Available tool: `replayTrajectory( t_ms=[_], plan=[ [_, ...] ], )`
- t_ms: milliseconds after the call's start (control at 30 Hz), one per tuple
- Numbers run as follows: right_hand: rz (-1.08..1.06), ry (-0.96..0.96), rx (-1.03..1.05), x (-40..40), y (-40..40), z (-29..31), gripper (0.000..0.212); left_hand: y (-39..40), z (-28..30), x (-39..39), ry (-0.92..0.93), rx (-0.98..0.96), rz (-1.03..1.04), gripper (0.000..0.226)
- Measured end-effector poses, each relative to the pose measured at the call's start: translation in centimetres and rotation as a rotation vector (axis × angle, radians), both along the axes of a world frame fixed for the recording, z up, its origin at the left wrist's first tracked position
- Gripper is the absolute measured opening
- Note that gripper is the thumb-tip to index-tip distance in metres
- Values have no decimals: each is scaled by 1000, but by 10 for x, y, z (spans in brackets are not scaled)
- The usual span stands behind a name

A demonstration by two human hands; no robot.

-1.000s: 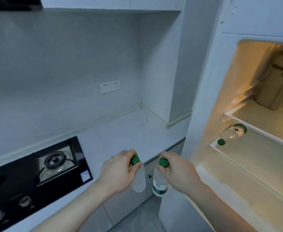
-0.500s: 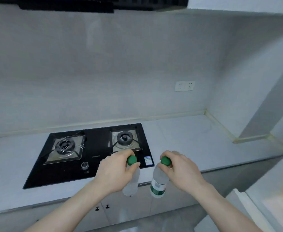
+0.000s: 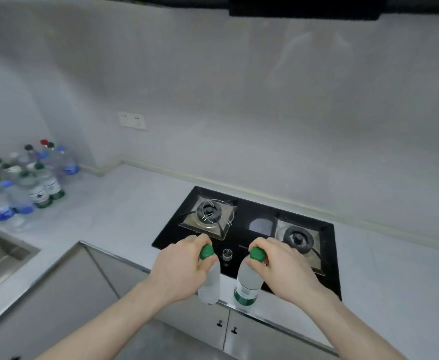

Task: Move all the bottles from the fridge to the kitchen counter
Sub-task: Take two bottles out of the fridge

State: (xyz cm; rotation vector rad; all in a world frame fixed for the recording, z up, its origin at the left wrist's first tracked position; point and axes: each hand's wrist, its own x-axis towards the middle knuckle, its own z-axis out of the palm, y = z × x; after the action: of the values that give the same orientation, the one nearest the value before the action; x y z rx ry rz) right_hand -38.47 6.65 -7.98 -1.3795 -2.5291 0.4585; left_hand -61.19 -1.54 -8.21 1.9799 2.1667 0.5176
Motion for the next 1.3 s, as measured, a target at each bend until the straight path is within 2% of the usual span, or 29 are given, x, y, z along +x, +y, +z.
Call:
replayTrajectory(
  t_ms=[400,700,1000,1300],
  plan=[
    [416,2,-9,-172,70,11,20,-21,3,-120,6,28,438,18],
    [614,-26,-12,-322,61,9,19,-59,-3,-237,38,10,588,19],
    [582,-24,-46,-458,49,3,15,-71,8,-372,70,-23,585,18],
    [487,-19,-47,-555,78,6,16,-35,14,-481,64,-96,568,19]
  ],
)
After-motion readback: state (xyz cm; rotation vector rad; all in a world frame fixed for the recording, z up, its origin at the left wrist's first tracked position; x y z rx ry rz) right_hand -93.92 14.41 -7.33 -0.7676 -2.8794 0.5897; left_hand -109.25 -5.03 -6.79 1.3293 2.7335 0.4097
